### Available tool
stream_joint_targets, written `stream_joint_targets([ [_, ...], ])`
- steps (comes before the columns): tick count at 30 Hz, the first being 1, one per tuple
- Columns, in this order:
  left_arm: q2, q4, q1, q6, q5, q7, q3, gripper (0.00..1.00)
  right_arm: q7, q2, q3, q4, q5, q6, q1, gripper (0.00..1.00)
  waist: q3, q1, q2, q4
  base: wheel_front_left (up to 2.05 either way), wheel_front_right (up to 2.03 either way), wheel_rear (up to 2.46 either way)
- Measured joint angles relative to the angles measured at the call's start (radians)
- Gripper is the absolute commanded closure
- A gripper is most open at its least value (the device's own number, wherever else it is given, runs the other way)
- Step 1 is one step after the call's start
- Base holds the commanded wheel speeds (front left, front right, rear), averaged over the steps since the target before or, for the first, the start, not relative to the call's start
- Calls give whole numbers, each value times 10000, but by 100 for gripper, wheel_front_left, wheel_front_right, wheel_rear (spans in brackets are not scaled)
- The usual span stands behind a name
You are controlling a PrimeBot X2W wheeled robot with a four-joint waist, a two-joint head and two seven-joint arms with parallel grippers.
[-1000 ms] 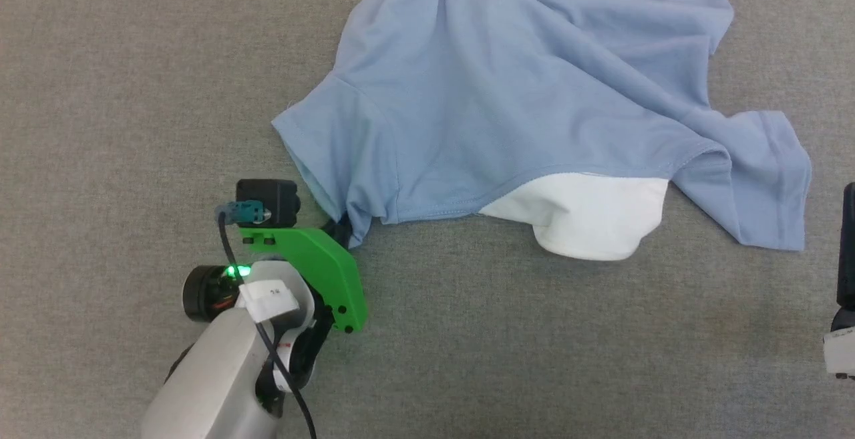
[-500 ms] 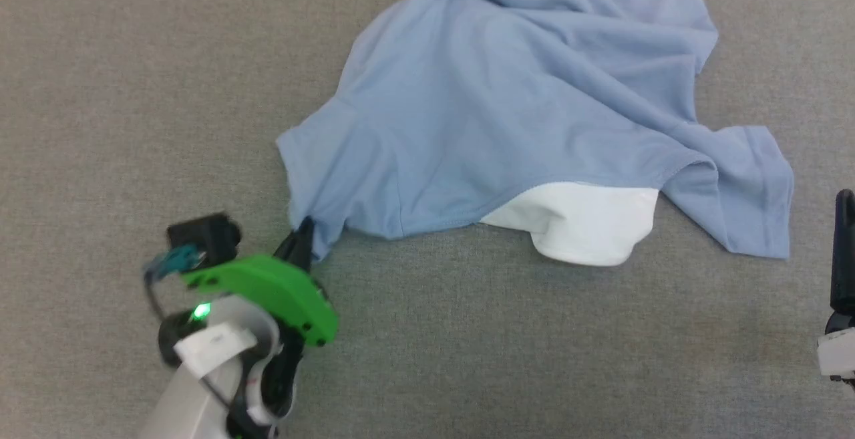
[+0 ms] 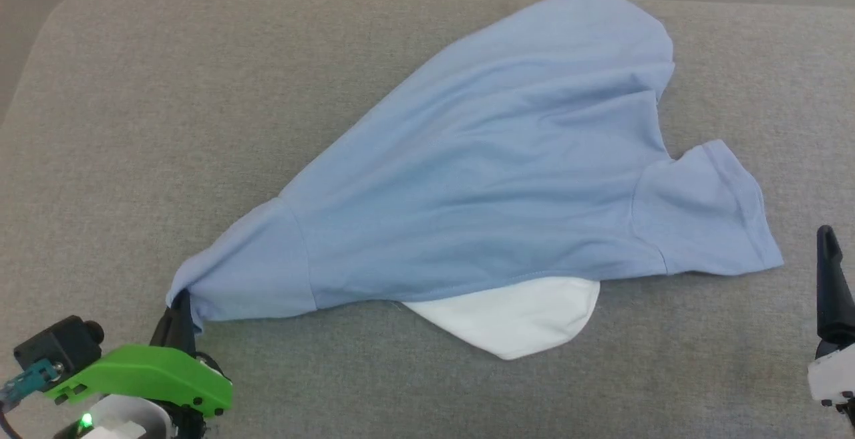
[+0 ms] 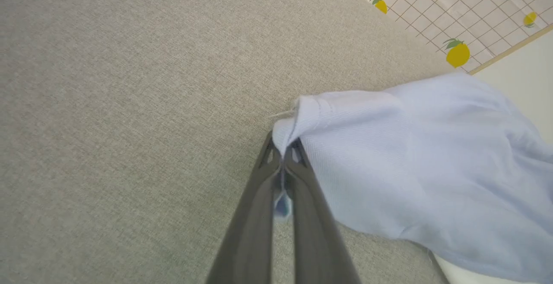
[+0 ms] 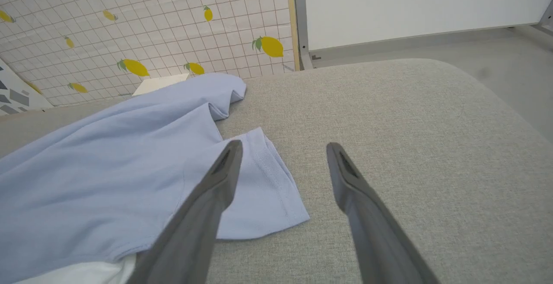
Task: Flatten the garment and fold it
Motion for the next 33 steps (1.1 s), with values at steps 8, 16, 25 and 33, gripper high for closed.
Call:
stream_joint_targets([
  [8,134,-236,-362,86,138,19,-328,100,1814,-667,640,272,-1035,2,-514,0,520,0,0,179,0,0,0],
  [16,27,-405,-1267,40,431,125,-918,100,3024,-2284,708,1499,-920,2,-1544,0,1256,0,0,340,0,0,0],
  [25,23,-539,-1447,73,558,209,-1014,100,3774,-2525,1210,2107,-13,-2,-1720,0,1634,0,0,560,0,0,0],
  [33,27,-558,-1475,102,558,326,-1039,100,4792,-2545,1480,2192,836,-15,-1871,100,1592,0,0,533,0,0,0],
])
